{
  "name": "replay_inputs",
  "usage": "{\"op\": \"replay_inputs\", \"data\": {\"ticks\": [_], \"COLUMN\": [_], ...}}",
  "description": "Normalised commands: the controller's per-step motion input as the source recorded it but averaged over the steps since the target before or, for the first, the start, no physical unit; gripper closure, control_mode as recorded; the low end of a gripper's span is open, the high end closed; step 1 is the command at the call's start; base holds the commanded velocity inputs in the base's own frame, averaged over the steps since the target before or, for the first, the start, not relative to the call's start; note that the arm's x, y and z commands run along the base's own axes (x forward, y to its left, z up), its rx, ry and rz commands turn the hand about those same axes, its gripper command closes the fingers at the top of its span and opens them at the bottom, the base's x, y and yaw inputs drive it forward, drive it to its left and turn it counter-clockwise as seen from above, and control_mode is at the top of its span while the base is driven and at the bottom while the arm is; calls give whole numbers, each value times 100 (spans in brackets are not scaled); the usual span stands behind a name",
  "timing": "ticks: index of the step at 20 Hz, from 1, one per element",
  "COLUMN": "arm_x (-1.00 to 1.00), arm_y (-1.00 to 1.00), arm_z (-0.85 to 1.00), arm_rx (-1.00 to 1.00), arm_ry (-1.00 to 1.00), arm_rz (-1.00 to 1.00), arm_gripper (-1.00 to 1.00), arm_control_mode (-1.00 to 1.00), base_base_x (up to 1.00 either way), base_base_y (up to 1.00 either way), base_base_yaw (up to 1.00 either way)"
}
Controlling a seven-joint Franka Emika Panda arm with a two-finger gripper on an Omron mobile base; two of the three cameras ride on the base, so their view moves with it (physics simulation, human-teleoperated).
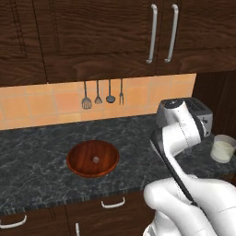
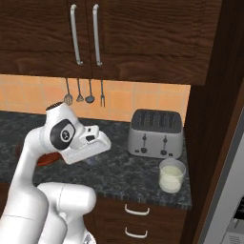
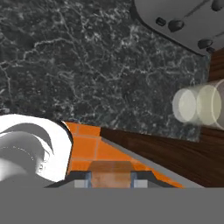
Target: Grab a lemon wedge from the fridge and one ice cube from the ice bowl, and put them in the glass of lemonade.
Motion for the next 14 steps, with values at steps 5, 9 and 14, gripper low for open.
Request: {"op": "replay_inputs", "data": {"ticks": [5, 9, 14], "arm_x": [0, 12, 8], "arm_y": [-100, -100, -100], "arm_z": [0, 0, 0], "arm_rx": [-13, -14, -10], "arm_ry": [0, -1, -2], "arm_rz": [-11, -13, -13], "arm_gripper": [100, 100, 100], "arm_control_mode": [-100, -100, -100], "base_base_x": [0, 0, 0], "base_base_y": [0, 0, 0], "base_base_yaw": [0, 0, 0]}}
